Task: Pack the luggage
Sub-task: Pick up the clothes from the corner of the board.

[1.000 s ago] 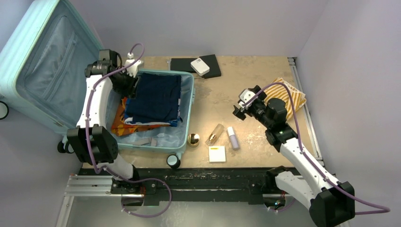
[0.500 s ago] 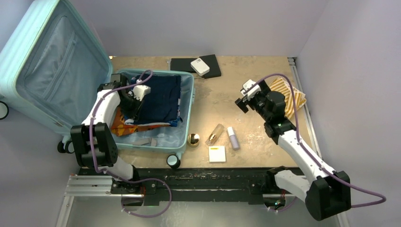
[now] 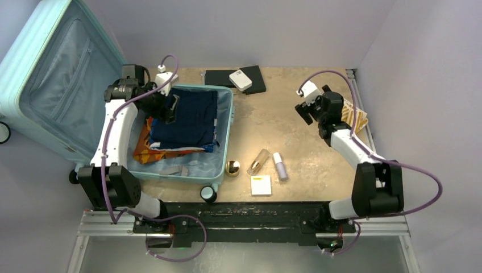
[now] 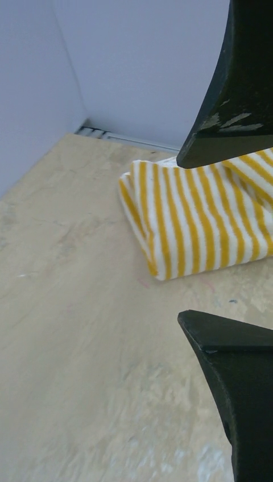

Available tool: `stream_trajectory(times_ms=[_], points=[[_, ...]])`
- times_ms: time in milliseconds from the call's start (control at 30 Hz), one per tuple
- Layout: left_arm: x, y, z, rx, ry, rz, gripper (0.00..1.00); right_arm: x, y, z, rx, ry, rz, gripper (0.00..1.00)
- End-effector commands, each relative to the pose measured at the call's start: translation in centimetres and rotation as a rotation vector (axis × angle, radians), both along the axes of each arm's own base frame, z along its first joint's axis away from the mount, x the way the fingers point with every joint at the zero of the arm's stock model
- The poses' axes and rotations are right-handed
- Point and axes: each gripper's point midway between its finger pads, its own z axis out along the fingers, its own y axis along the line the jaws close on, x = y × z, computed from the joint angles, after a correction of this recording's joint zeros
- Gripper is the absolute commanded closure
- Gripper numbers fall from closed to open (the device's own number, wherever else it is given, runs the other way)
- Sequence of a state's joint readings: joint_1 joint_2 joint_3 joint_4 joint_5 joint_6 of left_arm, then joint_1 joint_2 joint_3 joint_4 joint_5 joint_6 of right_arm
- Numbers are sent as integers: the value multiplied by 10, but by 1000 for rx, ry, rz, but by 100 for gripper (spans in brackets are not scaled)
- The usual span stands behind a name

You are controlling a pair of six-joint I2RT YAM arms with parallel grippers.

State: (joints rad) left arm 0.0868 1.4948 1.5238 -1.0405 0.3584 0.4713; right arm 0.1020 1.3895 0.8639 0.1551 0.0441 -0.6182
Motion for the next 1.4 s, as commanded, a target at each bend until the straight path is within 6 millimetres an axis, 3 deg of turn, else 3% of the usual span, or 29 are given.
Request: stream_trajectory(times_ms=[0,67,233,400,667,733,833,1000,1133,1367], points=[[-5,-39,4,-33,0,-62,27,10,-44,-4,-100,11,-91,1],[-5,-54,2,-18,-5,-93,26,16,-79,-9,-71,32,-166,2],[-1,-70,3,-33,-7,-115,26,28,-135,-16,41,75,-282,6],[2,-74,3,-40,-4,-115,25,33,-171,-32,104,107,-380,14],[1,-80,0,-35,11,-118,25,12,-234,-80,107,176,-565,34],[1,-83,1,-34,12,-120,25,8,-246,-84,89,165,-606,38],[-1,-86,1,-33,14,-125,25,0,-256,-81,50,127,-656,38],[-2,-91,1,-30,17,-129,25,-8,-269,-58,-12,39,-726,28],[-2,-92,1,-25,17,-130,25,-14,-271,-43,-38,-12,-735,27],[-3,-94,-1,-19,19,-131,25,-12,-234,-3,-16,-81,-522,25]])
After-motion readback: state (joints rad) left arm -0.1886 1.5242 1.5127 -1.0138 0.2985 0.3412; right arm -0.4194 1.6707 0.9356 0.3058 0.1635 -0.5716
